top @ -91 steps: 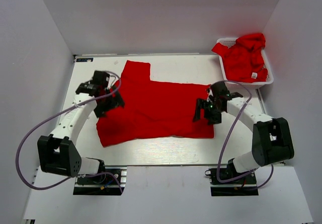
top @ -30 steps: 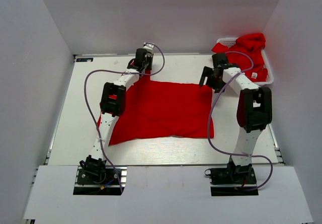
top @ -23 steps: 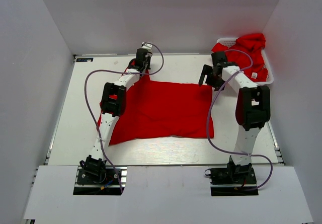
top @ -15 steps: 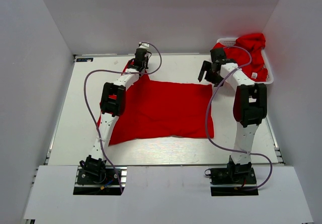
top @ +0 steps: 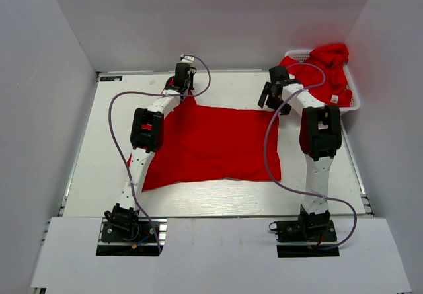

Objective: Fold and stack the t-shirts
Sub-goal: Grap the side of the flattened tshirt furthest away from the robot with both arms

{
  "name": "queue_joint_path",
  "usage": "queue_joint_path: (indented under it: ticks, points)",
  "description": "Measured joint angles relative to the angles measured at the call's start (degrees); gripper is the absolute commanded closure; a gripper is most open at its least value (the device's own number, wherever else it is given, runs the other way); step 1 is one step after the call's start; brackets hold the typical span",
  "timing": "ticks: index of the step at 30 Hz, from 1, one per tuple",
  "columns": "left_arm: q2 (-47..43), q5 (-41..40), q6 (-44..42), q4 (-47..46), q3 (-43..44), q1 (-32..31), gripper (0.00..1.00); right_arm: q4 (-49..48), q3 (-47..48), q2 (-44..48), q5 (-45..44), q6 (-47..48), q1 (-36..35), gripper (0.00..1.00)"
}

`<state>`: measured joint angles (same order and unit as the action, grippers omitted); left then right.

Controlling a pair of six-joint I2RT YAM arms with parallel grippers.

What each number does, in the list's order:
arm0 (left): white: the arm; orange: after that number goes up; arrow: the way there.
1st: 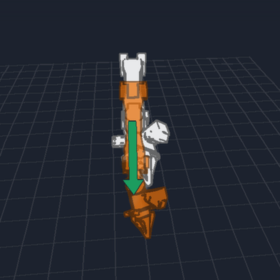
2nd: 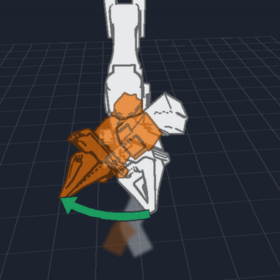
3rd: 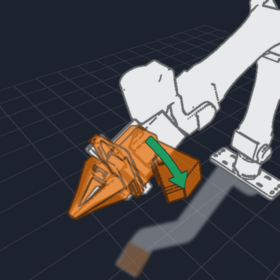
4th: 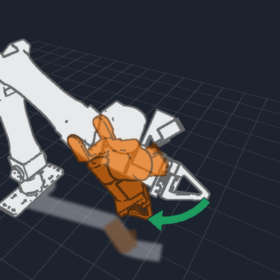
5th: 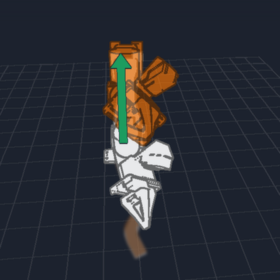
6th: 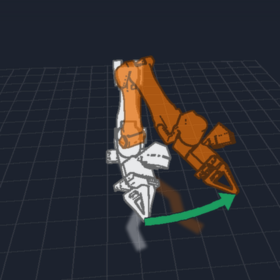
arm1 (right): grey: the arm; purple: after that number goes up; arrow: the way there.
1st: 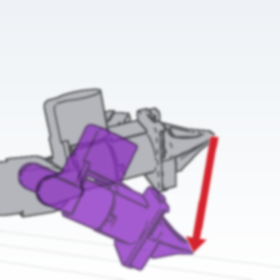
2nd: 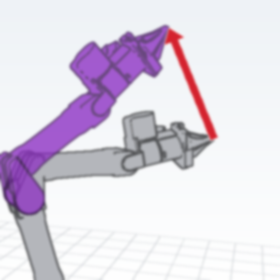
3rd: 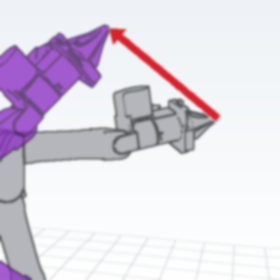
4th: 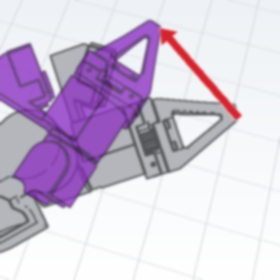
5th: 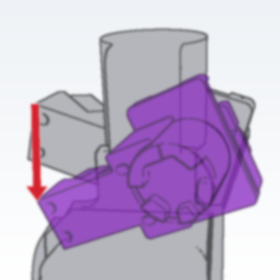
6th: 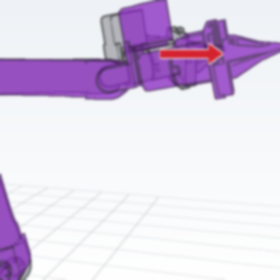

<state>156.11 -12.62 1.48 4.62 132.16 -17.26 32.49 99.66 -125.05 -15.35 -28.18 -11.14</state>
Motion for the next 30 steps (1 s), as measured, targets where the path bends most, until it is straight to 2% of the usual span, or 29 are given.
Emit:
queue_joint_path:
  ticks: [9, 13, 19, 20, 23, 24, 25, 30]
  points:
    - [0.0, 4.6, -1.3, -1.8, -0.5, 0.2, 1.0, -4.3, -0.2, -2.3, -2.6, -1.4, -0.5, 0.16]
    - [0.0, 5.2, -1.5, -2.1, -0.5, 0.2, 1.0, -5.5, -1.5, -2.4, -3.1, -1.6, -0.7, 0.24]
    - [0.0, 5.2, -2.2, -2.0, -0.5, 0.2, 1.0, -6.3, -2.4, -2.3, -5.1, -1.5, -0.6, 0.52]
    - [-0.1, 5.1, -2.3, -2.0, -0.7, 0.2, 1.0, -6.4, -2.6, -2.3, -5.3, -1.4, -0.6, 0.63]
    - [-1.5, 5.0, -2.8, -2.5, -3.4, 0.2, 1.0, -7.0, -3.3, -1.9, -6.0, -1.3, -0.4, 0.82]
    - [-2.4, 4.8, -3.0, -2.5, -4.8, 0.2, 1.0, -7.5, -3.8, -1.7, -6.2, -1.3, -0.4, 0.94]
    - [-3.7, 4.6, -3.2, -2.5, -6.7, 0.2, 1.0, -7.8, -4.3, -1.4, -6.3, -1.2, -0.4, 1.0]
    - [-9.8, 3.3, -4.5, -2.2, -15.1, 0.2, 1.0, -10.4, -7.3, 0.2, -6.5, -0.3, -0.5, 1.0]
